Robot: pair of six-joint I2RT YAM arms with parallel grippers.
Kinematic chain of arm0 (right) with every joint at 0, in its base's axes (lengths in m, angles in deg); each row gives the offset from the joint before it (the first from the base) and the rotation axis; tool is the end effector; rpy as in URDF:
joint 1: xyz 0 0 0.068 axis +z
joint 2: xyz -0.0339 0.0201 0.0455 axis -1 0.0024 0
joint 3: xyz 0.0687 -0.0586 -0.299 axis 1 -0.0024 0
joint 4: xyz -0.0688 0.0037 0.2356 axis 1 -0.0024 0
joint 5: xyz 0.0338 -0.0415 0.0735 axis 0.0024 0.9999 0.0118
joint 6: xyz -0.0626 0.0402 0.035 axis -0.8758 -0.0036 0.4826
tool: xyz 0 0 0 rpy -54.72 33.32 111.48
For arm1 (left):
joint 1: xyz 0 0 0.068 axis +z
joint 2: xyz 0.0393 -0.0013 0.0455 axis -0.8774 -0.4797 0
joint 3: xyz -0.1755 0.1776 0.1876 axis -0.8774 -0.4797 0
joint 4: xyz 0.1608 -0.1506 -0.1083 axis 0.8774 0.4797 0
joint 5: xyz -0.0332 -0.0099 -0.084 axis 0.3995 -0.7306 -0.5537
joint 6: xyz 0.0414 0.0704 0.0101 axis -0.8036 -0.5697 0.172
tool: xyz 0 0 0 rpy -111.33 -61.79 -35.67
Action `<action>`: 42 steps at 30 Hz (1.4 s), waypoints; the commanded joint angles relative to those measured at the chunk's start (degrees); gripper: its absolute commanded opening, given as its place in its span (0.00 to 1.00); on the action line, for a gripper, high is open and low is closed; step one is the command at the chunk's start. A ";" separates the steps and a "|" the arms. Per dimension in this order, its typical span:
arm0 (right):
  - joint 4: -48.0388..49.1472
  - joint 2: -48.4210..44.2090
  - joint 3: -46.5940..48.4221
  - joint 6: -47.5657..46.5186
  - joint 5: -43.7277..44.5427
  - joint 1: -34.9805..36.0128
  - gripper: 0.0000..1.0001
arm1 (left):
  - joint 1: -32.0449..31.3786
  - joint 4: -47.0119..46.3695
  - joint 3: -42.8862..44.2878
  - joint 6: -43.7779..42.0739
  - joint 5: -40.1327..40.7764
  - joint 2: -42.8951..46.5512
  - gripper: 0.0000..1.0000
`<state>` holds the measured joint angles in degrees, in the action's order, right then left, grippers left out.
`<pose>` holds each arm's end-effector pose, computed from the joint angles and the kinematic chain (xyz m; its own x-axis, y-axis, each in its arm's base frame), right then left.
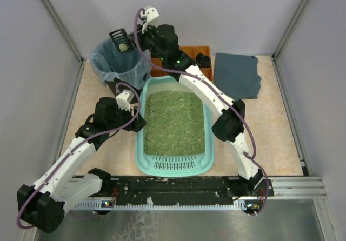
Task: Clean the litter box
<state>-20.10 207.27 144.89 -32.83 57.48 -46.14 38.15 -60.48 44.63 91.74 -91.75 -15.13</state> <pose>0.4039 0.3926 0.4794 0.0154 0.1780 -0.9839 -0.7425 0.6611 0.1080 0.1701 -0.0912 0.2865 -0.5944 0.0820 -0.8000 0.4728 0.8403 -0.2651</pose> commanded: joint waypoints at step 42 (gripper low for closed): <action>15.95 -43.01 -42.95 11.55 9.63 0.90 0.00 | -0.89 -0.10 0.06 -0.25 -0.20 0.06 0.67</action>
<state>-13.28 174.17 110.25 -22.91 67.40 -44.85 37.63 -60.43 44.63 91.74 -91.62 -15.46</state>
